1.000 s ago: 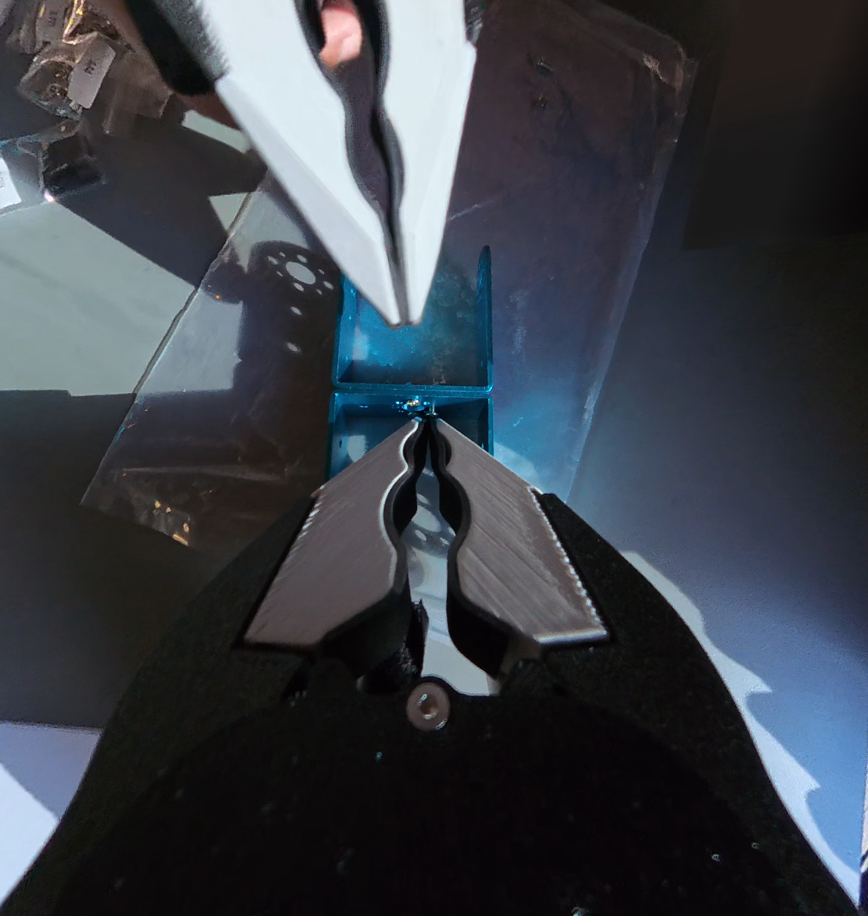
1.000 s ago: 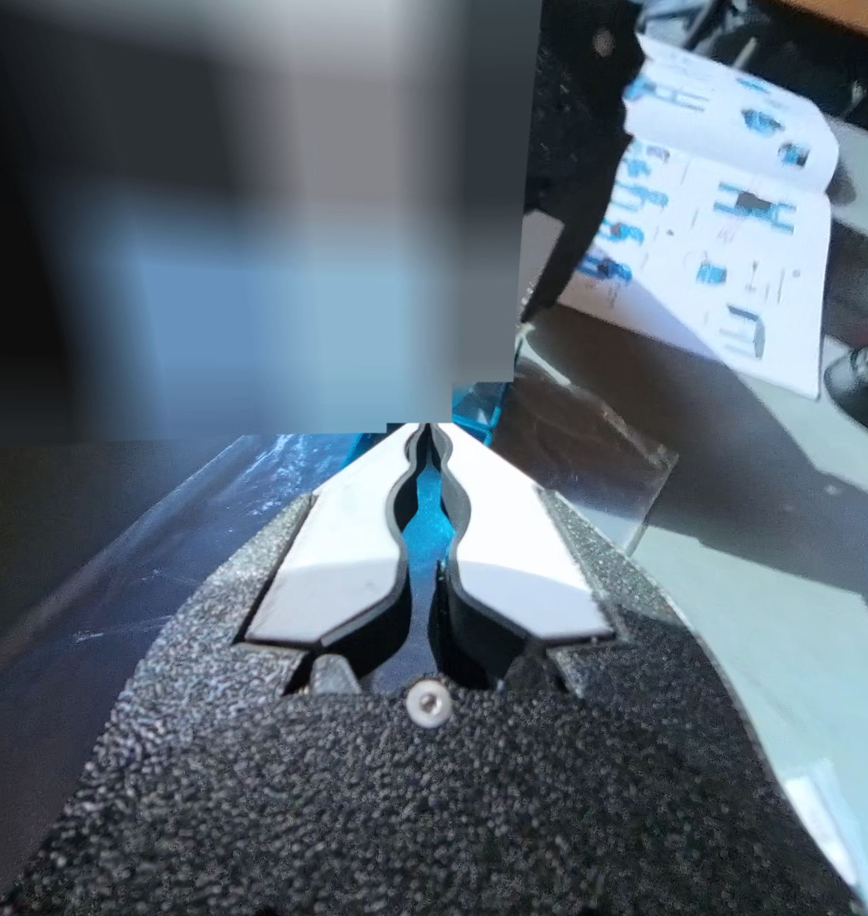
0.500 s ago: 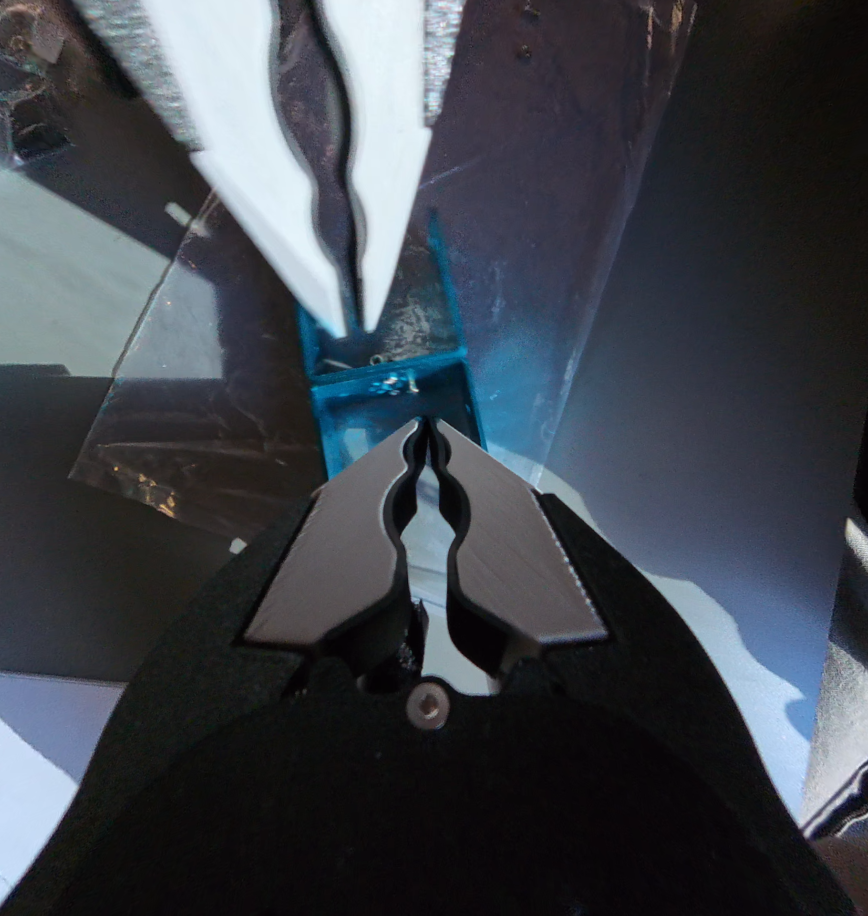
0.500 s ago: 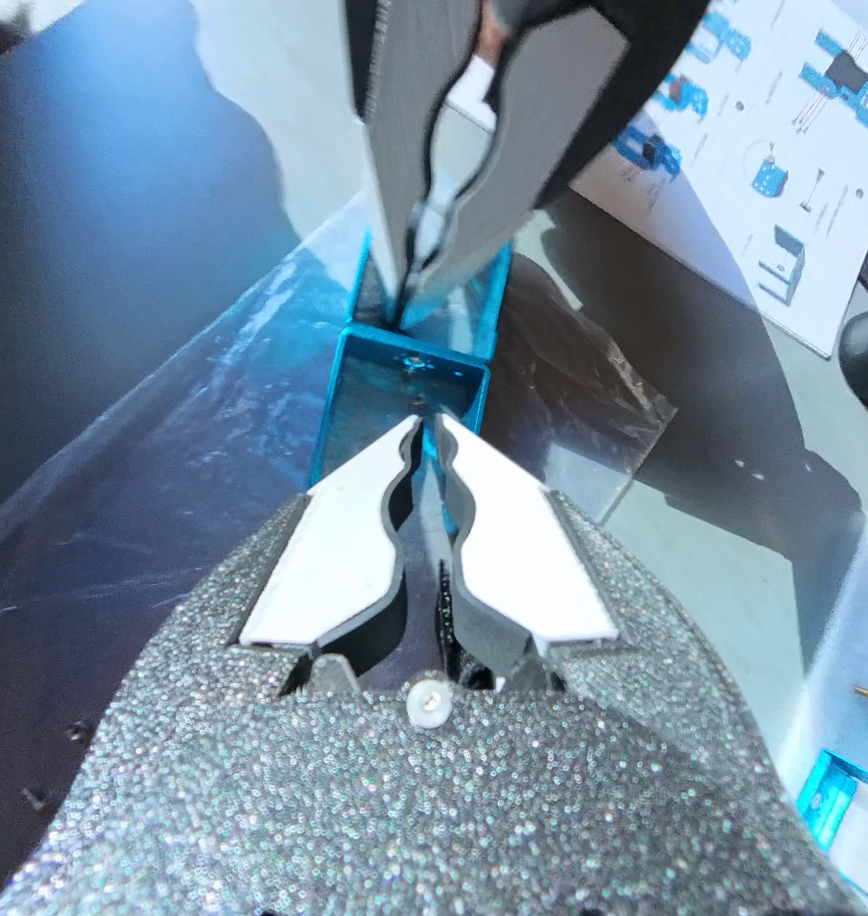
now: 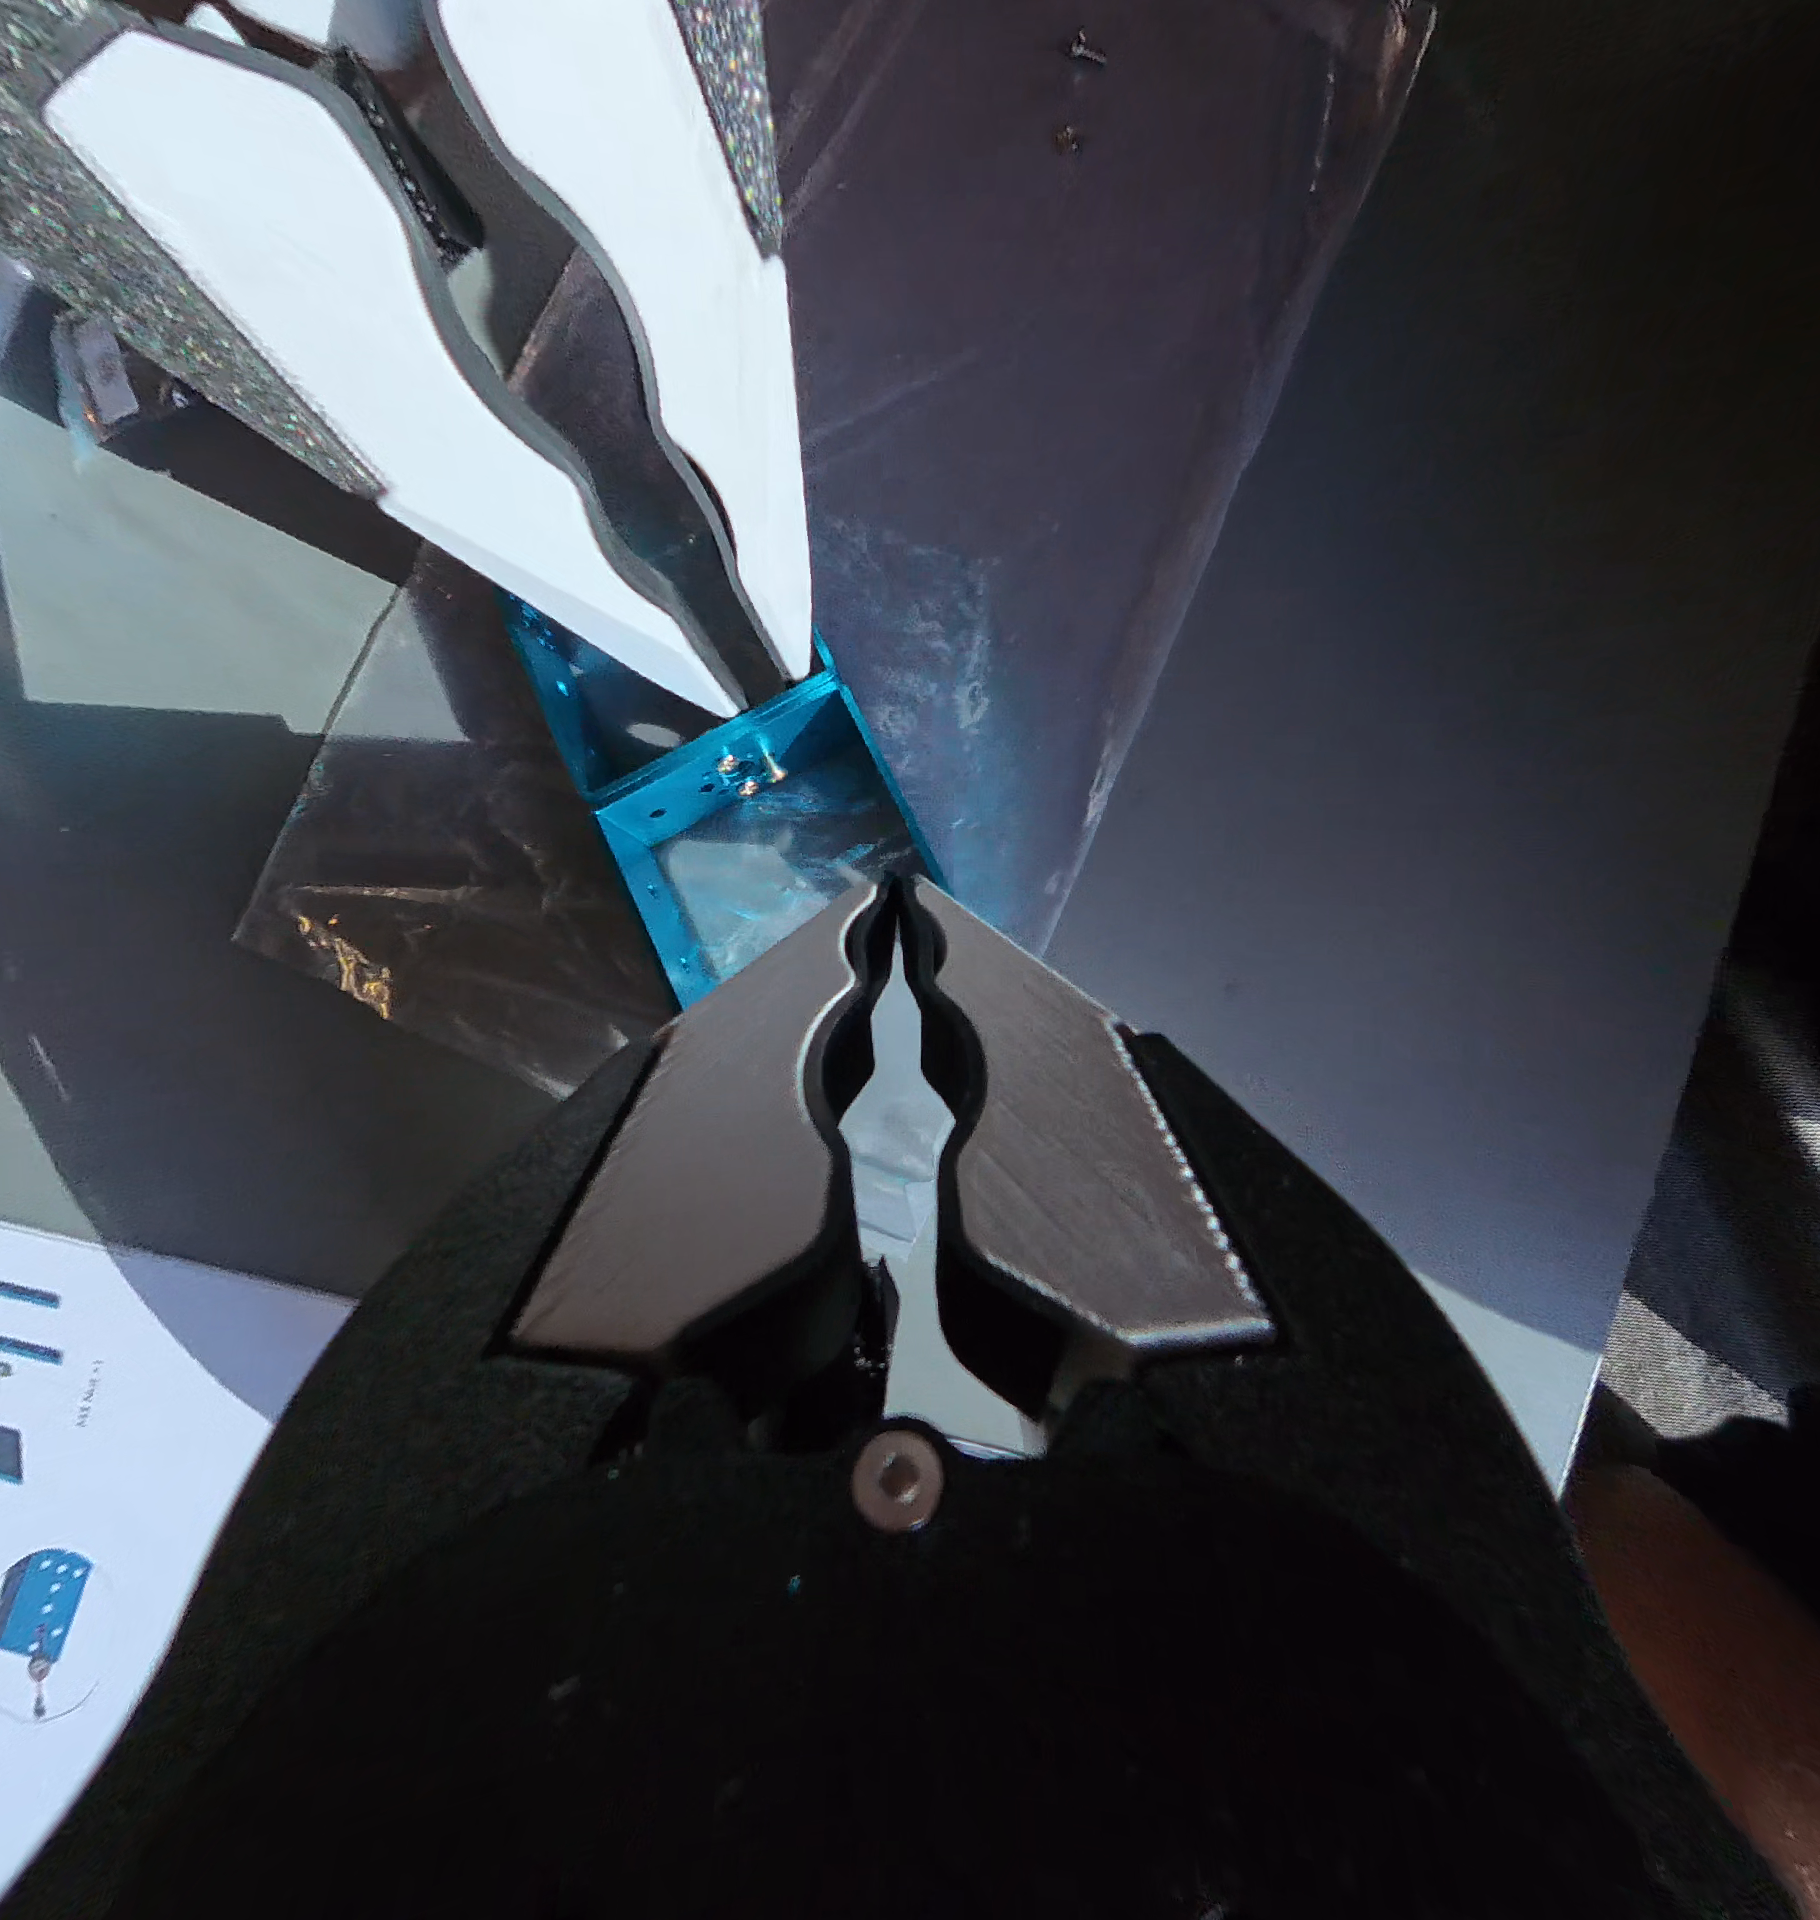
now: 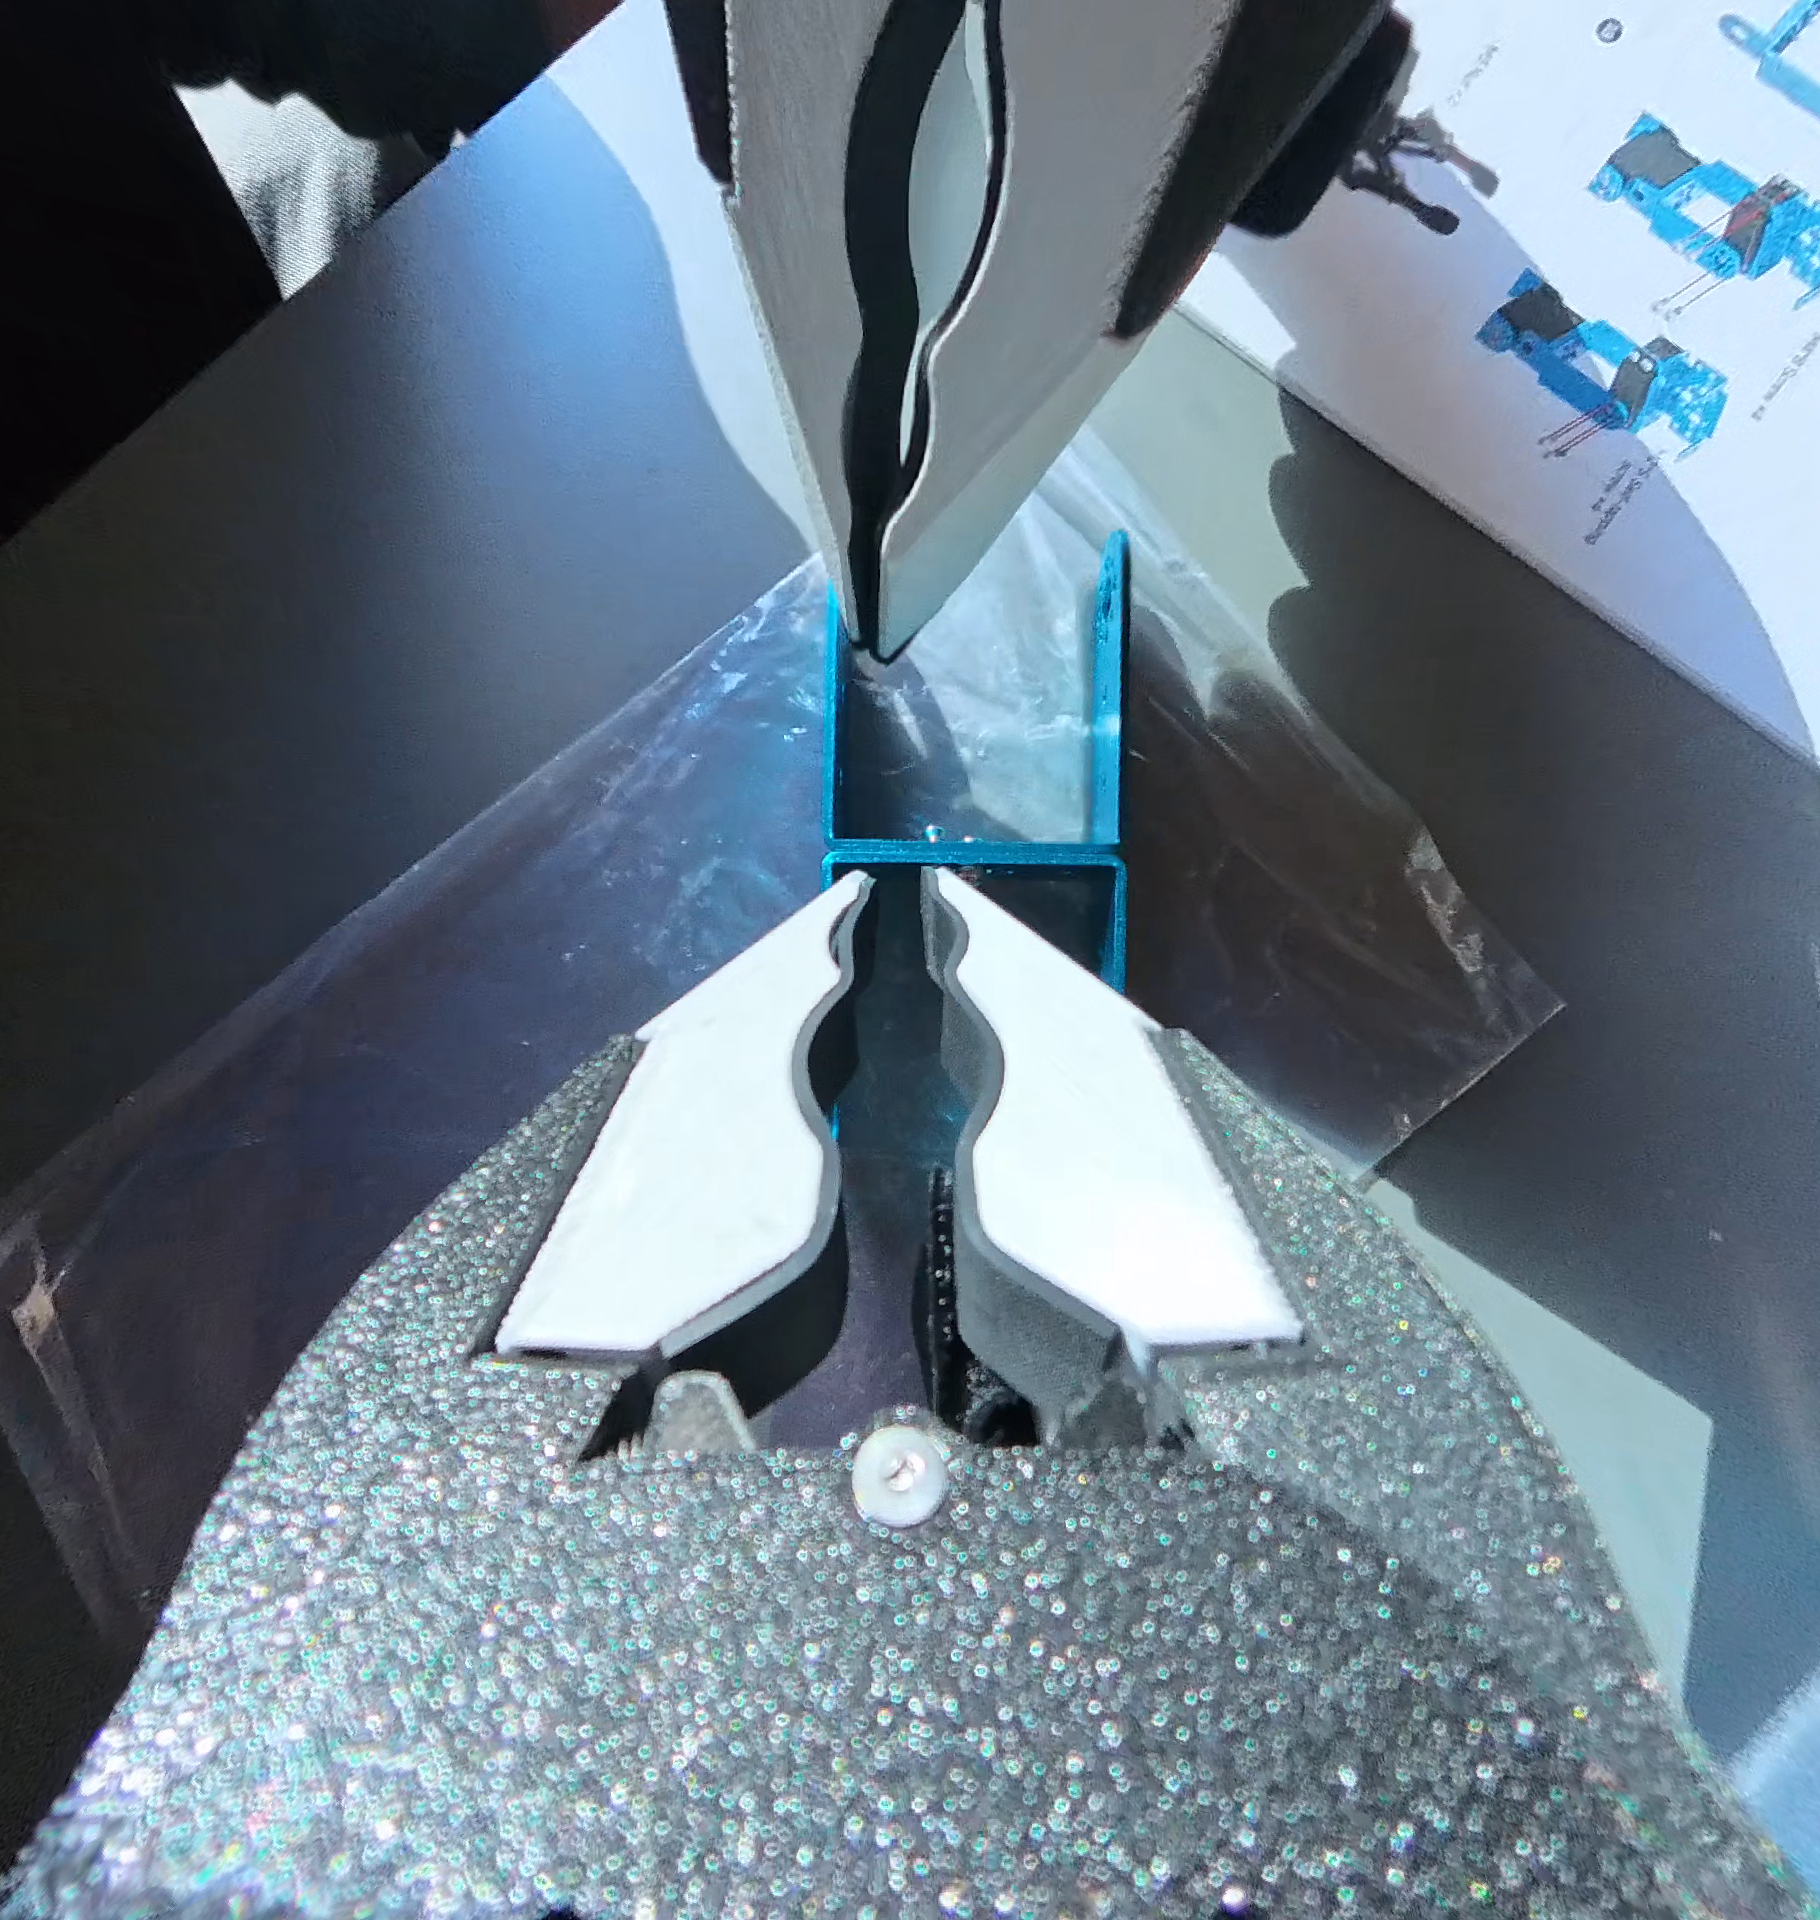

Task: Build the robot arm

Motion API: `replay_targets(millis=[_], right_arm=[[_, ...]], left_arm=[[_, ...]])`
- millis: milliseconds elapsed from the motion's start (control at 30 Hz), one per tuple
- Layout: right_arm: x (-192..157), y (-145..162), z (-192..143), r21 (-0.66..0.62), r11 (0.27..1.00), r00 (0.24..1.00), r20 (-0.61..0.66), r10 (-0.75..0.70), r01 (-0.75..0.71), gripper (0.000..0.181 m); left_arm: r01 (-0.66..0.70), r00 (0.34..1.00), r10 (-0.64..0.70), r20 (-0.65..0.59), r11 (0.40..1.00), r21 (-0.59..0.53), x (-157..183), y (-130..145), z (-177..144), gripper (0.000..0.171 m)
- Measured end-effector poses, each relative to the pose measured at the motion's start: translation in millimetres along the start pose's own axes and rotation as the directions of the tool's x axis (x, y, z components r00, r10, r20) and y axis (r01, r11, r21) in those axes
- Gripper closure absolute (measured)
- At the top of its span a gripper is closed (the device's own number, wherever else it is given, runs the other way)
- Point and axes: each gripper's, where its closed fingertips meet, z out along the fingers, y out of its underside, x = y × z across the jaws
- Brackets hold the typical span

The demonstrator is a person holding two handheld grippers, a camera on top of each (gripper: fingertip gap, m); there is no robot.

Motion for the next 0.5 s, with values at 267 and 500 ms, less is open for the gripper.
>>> replay_targets(millis=[267, 500], right_arm=[[10.8, 20.1, 2.6, -0.103, 0.994, 0.998, -0.053, 0.013, -0.018, 0.169], [9.7, 19.1, 8.6, -0.141, 0.988, 0.998, -0.028, 0.06, -0.063, 0.17]], left_arm=[[-0.007, 0.994, 0.009, 0.106, 1.0, -0.017, -10.1, 2.7, -5.0, 0.171], [0.005, 0.987, -0.004, 0.162, 1.0, -0.006, -19.6, -3.3, -2.8, 0.171]])
